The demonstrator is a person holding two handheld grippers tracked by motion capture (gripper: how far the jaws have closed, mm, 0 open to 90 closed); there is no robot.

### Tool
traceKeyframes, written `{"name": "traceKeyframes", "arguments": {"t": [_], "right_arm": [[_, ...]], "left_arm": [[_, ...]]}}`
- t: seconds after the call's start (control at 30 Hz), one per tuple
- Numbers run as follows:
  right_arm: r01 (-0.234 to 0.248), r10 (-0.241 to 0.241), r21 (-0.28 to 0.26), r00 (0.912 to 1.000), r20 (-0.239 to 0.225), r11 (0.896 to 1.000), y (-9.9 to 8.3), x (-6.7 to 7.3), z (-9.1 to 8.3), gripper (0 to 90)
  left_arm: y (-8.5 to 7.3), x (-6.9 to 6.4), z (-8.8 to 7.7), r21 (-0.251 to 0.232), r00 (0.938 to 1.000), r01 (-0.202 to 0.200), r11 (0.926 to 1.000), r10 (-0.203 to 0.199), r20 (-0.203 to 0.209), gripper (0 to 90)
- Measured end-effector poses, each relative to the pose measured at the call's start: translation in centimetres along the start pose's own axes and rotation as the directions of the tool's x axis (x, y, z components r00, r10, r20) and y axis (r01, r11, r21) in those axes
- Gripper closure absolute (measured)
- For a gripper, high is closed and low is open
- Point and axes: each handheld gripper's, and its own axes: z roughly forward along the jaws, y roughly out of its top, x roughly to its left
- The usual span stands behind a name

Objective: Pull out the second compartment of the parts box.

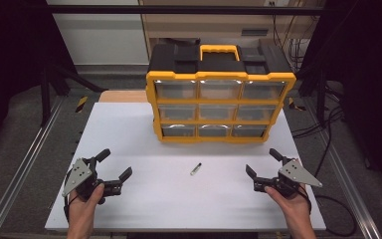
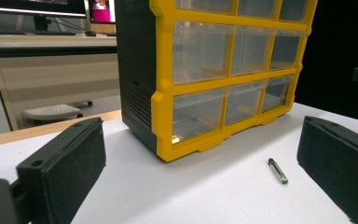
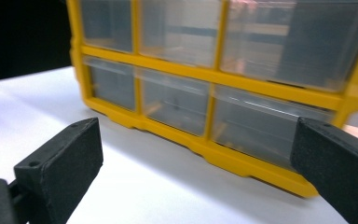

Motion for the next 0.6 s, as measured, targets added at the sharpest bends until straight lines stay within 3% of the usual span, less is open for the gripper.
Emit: {"name": "traceKeyframes", "arguments": {"t": [0.23, 0.33, 0.4, 0.6], "right_arm": [[0.075, -0.081, 0.071, 0.9930, 0.086, 0.995, -0.26, -0.05, -0.02, 4.2], [0.092, -0.101, 0.084, 0.9897, 0.102, 0.992, -0.21, -0.01, -0.07, 4.5], [0.140, -0.154, 0.115, 0.9797, 0.128, 0.983, -0.05, 0.07, -0.13, 6.0], [0.186, -0.205, 0.127, 0.9649, 0.164, 0.974, 0.36, 0.08, -0.32, 6.2]], "left_arm": [[0.04, 0.09, -0.08, -0.003, 0.9999, 0.007, 1.0000, -0.007, -0.014, 1.1], [0.01, 0.12, -0.03, 0.001, 0.9998, 0.008, 1.0000, -0.008, -0.018, 1.1], [-0.02, 0.10, -0.05, 0.002, 0.9998, 0.009, 1.0000, -0.009, -0.020, 1.1], [-0.03, 0.07, -0.21, 0.004, 0.9996, 0.008, 1.0000, -0.008, -0.026, 1.1]]}}
